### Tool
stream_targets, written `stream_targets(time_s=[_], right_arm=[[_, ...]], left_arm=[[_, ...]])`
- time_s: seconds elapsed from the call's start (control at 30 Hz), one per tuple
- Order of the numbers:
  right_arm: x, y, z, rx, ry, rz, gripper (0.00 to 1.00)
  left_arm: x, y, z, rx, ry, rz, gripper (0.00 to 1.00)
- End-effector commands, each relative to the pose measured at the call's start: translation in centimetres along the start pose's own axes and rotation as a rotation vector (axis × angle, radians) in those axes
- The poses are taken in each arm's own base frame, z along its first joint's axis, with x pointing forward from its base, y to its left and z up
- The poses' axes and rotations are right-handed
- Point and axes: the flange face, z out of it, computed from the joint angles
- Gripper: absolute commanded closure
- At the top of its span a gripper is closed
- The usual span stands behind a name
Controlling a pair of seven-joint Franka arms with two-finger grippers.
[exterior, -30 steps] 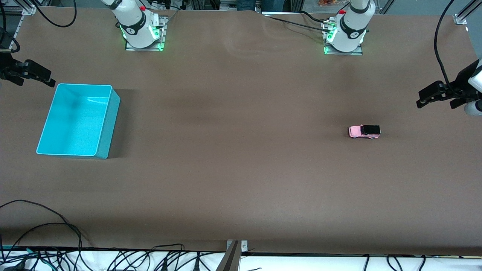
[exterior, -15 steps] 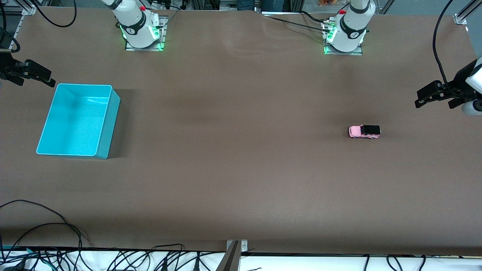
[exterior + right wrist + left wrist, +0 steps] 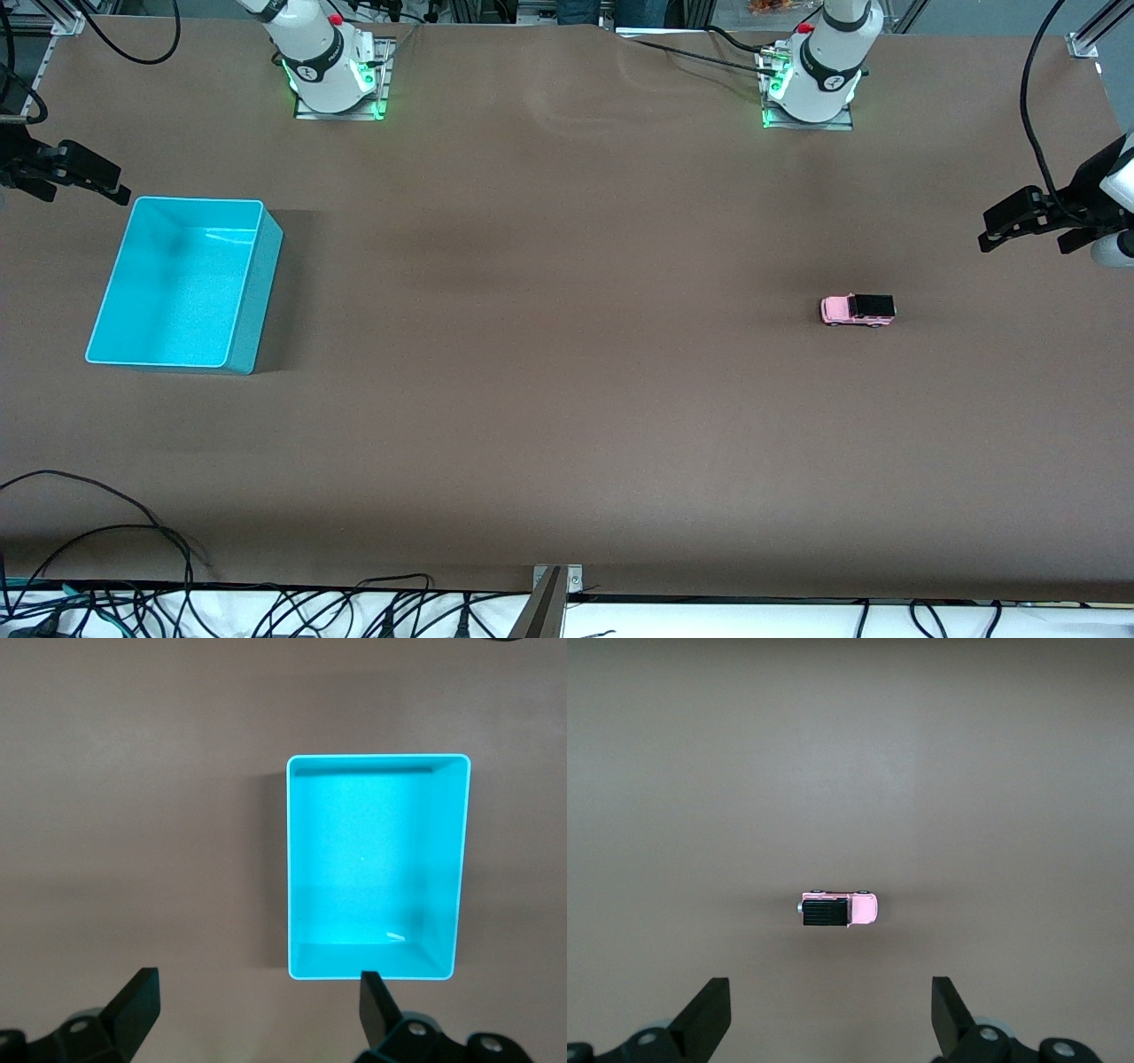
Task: Wind and store pink jeep toy
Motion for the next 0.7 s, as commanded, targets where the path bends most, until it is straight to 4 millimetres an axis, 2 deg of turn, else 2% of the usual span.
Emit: stream_targets(time_s=[0.0, 0.67], right_arm=[[-0.10, 0.01, -0.53, 0.006, -0.002, -0.008, 0.00], [-0.11, 0.09, -0.53, 0.006, -0.002, -0.007, 0.00]], left_arm=[[-0.27, -0.27, -0.20, 0.021, 0.005, 0.008, 0.00], [0.00, -0.28, 0.26, 0.021, 0.002, 0.008, 0.00]])
